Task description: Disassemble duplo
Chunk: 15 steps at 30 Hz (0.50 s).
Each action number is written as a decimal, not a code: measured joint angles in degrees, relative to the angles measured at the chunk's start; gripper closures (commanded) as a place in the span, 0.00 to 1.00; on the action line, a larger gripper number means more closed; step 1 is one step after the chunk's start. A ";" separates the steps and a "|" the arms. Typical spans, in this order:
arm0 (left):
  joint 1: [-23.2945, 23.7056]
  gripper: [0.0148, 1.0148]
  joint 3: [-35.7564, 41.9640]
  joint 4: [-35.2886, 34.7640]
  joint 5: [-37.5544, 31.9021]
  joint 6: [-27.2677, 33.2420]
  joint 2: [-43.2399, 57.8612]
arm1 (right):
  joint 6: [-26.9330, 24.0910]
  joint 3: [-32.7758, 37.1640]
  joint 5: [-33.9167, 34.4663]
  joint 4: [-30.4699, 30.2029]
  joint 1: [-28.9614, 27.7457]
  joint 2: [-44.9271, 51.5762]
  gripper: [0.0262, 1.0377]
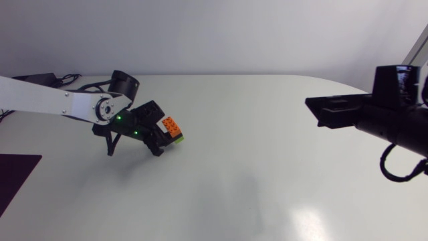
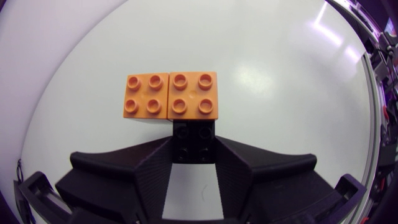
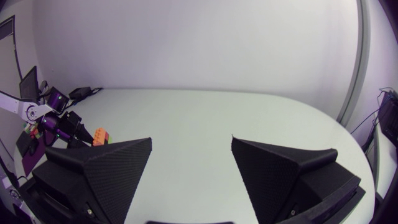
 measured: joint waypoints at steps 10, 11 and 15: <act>-6.60 0.68 -8.94 2.43 1.49 8.22 -5.07 | 1.16 10.69 -12.74 -8.63 -1.86 22.80 0.05; -7.04 0.68 -9.18 2.62 1.51 8.72 -5.49 | 0.72 11.45 -14.38 -9.42 -1.68 24.00 0.05; -9.40 0.68 -9.75 2.86 1.62 10.16 -6.49 | -3.58 15.85 -20.04 -14.47 -0.31 29.24 0.05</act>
